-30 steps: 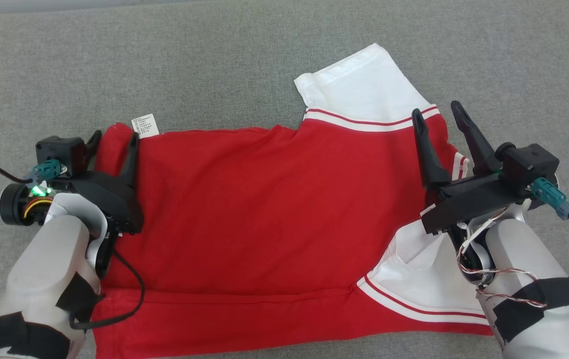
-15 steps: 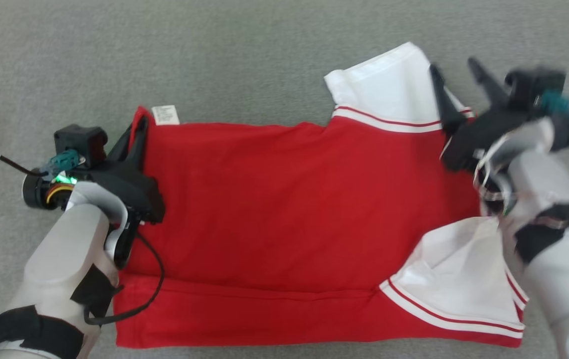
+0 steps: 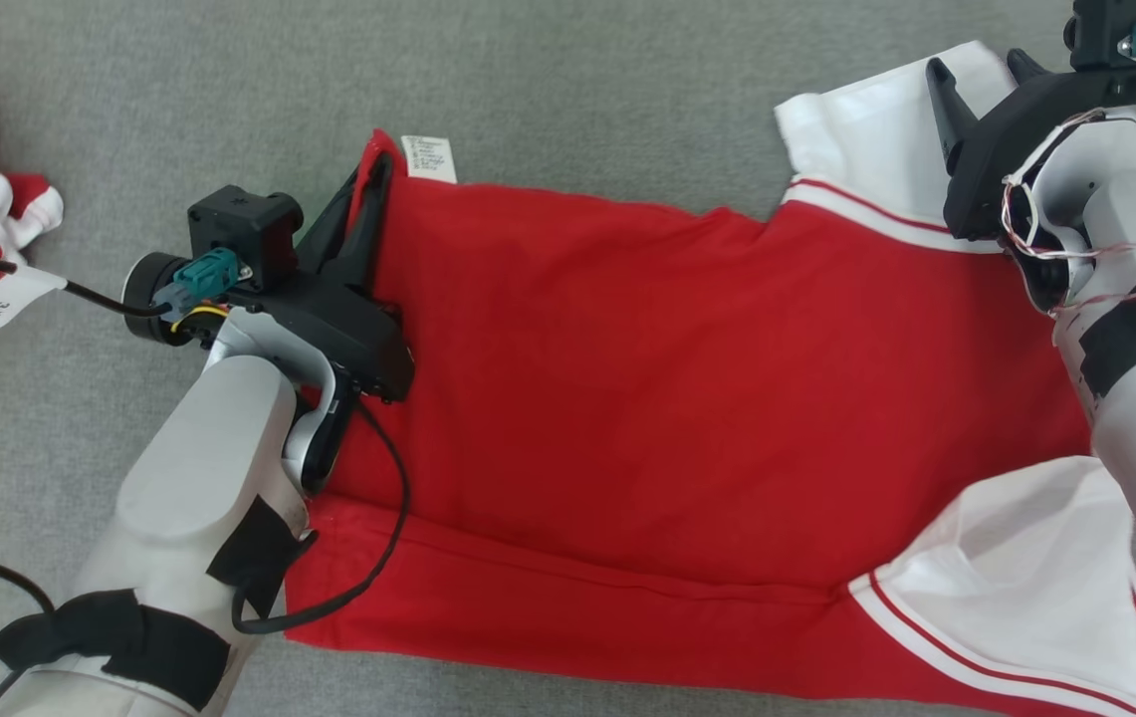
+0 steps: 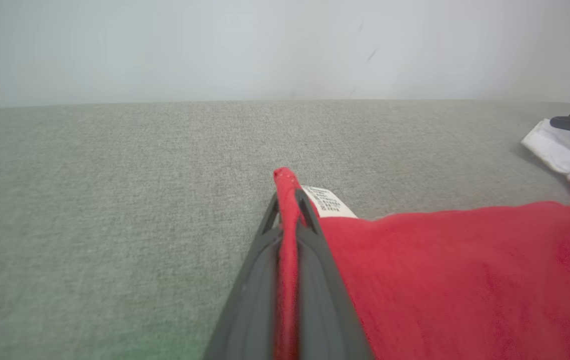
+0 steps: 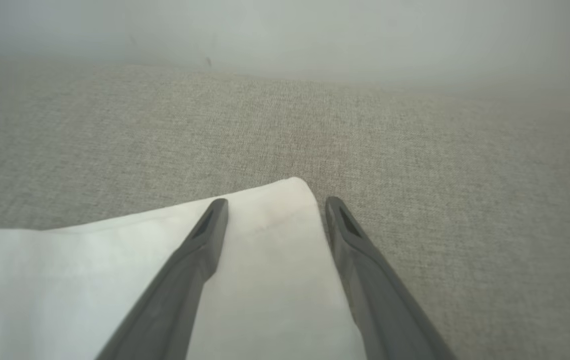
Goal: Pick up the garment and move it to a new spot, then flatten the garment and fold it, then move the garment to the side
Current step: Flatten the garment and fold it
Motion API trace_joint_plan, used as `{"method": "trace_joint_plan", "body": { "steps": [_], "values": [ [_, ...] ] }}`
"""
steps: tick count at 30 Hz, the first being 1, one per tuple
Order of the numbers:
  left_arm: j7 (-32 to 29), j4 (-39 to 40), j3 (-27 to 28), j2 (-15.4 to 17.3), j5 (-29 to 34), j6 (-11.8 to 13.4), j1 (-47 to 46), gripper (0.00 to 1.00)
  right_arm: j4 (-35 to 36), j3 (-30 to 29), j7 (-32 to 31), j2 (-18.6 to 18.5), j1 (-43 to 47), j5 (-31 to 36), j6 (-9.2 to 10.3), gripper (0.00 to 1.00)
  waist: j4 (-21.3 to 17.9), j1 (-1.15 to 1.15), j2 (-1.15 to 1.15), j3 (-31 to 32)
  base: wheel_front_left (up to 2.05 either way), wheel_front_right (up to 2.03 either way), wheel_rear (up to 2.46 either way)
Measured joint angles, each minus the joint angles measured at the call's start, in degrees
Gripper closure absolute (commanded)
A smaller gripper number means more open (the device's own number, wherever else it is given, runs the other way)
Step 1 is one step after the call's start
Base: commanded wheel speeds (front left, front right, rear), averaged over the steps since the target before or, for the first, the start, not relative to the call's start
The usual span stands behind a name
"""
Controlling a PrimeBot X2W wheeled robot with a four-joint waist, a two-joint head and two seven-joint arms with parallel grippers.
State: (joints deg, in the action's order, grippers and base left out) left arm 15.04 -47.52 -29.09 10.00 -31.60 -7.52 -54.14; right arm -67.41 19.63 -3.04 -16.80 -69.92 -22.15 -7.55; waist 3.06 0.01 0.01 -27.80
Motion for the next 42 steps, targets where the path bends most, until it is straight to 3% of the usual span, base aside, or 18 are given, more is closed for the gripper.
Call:
{"method": "trace_joint_plan", "body": {
  "steps": [2,3,4,5,10,15,24,31,36,42],
  "values": [
    [0.0,0.4,0.2,-0.3,0.3,0.0,0.0,1.00,-2.2,0.2,-1.2,0.1,-1.1,0.5,0.00,0.00,0.6,0.00,0.00,-0.7,0.00,0.00,0.00],
    [0.0,0.6,0.3,-0.3,0.5,0.0,0.0,1.00,-2.8,0.1,-1.9,0.4,-1.7,0.4,0.00,0.09,0.8,0.00,0.00,-1.1,0.00,0.00,0.00],
    [0.0,0.8,0.4,-0.4,0.6,0.0,0.0,1.00,-3.1,0.0,-2.3,0.6,-2.2,0.2,0.00,0.73,1.0,0.00,0.00,-1.4,0.00,0.00,0.00],
    [0.0,1.0,0.5,-0.5,0.7,0.0,0.0,1.00,-3.5,-0.1,-2.5,0.8,-2.8,0.0,0.00,1.00,1.1,0.00,-0.01,-1.6,0.00,0.00,0.00],
    [0.0,1.4,1.5,-0.4,0.7,0.0,0.0,1.00,-4.4,-0.1,0.7,1.1,-4.2,0.8,0.00,1.00,1.1,0.00,-0.01,-2.1,0.00,0.00,0.00],
    [0.0,1.0,3.0,-0.4,0.6,0.0,0.0,1.00,-5.6,-1.6,9.0,-1.9,-5.6,4.0,0.00,1.00,1.1,0.00,-0.01,-1.5,0.00,0.00,0.00],
    [0.0,0.5,5.1,1.0,0.5,0.0,3.4,1.00,-3.0,-1.6,16.8,1.6,0.3,0.9,0.00,1.00,-0.4,-0.01,-0.01,1.7,0.00,0.00,0.00],
    [0.0,1.0,6.8,1.8,0.5,0.0,6.7,1.00,11.2,1.8,18.0,0.1,11.5,-6.7,0.00,1.00,-2.5,-0.01,-0.01,5.1,0.00,0.00,0.00],
    [0.0,2.3,8.1,2.6,0.6,0.0,9.2,1.00,26.9,1.6,18.0,-3.4,22.7,-12.3,0.00,1.00,-4.3,-0.01,-0.01,7.0,0.00,0.00,0.00],
    [0.0,4.8,10.8,2.6,1.1,0.0,13.1,1.00,40.0,-0.9,18.1,-5.4,36.5,-15.4,0.00,1.00,-5.7,-0.02,-0.01,9.2,0.00,0.00,0.00]
  ]
}}
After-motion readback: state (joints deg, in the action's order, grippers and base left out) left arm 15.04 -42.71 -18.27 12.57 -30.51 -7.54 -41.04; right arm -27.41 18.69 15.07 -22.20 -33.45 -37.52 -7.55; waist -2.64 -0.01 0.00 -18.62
